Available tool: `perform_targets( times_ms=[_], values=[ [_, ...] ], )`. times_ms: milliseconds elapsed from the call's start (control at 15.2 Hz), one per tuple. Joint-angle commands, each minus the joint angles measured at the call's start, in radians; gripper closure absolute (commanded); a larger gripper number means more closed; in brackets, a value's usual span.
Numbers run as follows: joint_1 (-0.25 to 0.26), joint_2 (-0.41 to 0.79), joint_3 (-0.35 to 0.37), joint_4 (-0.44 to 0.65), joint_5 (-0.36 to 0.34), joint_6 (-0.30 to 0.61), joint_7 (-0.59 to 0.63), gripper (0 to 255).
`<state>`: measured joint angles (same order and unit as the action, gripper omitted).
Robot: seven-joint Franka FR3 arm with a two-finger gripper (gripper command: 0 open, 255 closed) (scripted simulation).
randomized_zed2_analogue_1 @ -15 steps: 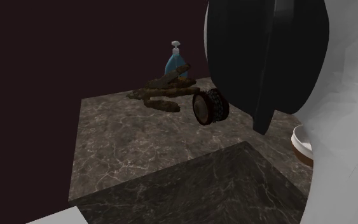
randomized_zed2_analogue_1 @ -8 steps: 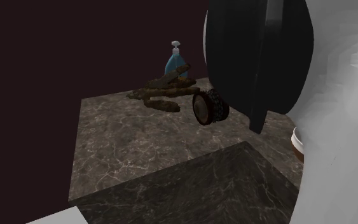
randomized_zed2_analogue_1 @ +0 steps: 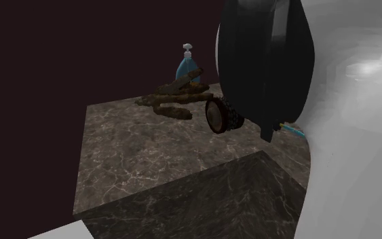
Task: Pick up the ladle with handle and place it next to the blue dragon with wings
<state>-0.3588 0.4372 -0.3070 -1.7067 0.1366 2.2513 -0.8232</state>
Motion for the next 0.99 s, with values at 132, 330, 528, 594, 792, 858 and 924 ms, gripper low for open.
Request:
perform_targets(
  times_ms=[132,330,528,594,792,858,924],
  values=[
    [-0.003,0.019,0.004,-0.012,0.008,0.029,-0.005,255],
    [-0.002,0.019,0.004,-0.012,0.008,0.029,-0.005,255],
    [-0.002,0.019,0.004,-0.011,0.008,0.029,-0.005,255],
    [-0.002,0.019,0.004,-0.011,0.008,0.029,-0.005,0],
    [-0.003,0.02,0.004,-0.01,0.008,0.028,-0.005,0],
    [-0.003,0.02,0.004,-0.01,0.008,0.028,-0.005,0],
    [-0.002,0.019,0.004,-0.012,0.008,0.029,-0.005,0]
  ],
)
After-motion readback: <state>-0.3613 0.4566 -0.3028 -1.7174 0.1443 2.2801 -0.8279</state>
